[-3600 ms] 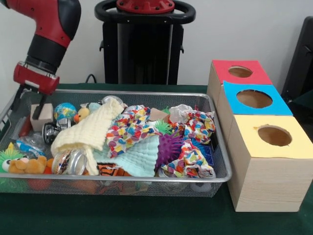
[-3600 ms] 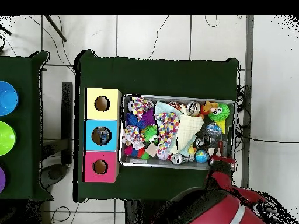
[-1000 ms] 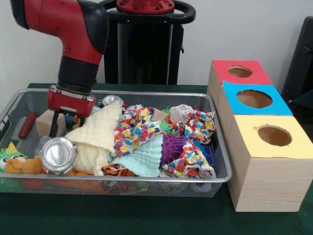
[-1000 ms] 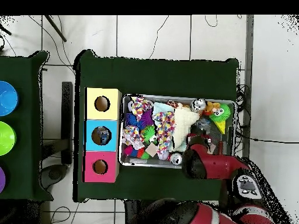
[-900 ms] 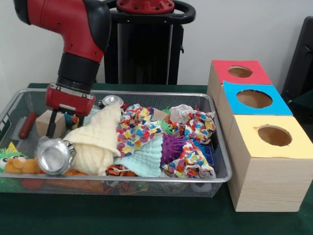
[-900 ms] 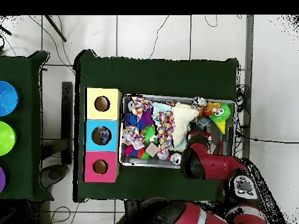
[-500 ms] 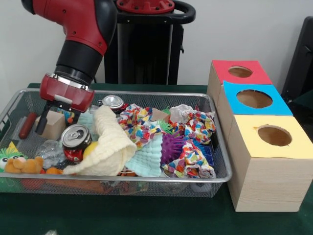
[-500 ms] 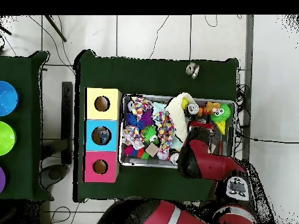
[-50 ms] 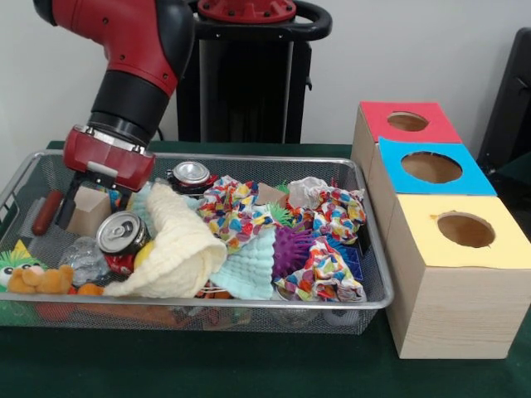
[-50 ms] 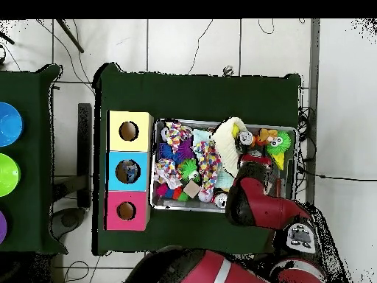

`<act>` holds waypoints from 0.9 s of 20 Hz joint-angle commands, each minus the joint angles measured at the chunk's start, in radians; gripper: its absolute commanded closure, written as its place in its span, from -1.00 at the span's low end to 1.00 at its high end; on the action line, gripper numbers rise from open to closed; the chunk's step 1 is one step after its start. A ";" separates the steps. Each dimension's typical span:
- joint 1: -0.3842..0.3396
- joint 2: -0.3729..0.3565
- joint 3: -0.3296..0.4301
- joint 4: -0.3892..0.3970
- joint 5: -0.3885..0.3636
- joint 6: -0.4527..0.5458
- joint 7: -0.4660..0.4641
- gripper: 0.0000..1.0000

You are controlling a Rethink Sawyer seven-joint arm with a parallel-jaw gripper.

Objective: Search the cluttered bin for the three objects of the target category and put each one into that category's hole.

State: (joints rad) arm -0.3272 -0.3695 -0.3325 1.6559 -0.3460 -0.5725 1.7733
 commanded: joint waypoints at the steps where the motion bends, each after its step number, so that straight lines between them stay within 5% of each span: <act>1: -0.023 0.044 0.072 -0.042 -0.013 0.021 0.128 -1.00; 6: -0.031 0.031 0.085 -0.033 -0.031 0.052 0.135 -1.00; 10: -0.091 0.008 0.164 -0.052 -0.115 0.117 0.154 -1.00; 13: -0.065 0.025 0.099 -0.019 -0.133 -0.131 0.137 -1.00; 14: -0.068 0.013 0.105 0.006 -0.152 -0.143 0.147 -1.00; 16: -0.079 -0.032 0.137 0.052 -0.211 -0.051 0.177 -1.00; 18: -0.185 -0.108 0.301 0.091 -0.354 0.178 0.201 -1.00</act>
State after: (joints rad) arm -0.4332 -0.4068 -0.2583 1.6684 -0.5501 -0.5489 1.7733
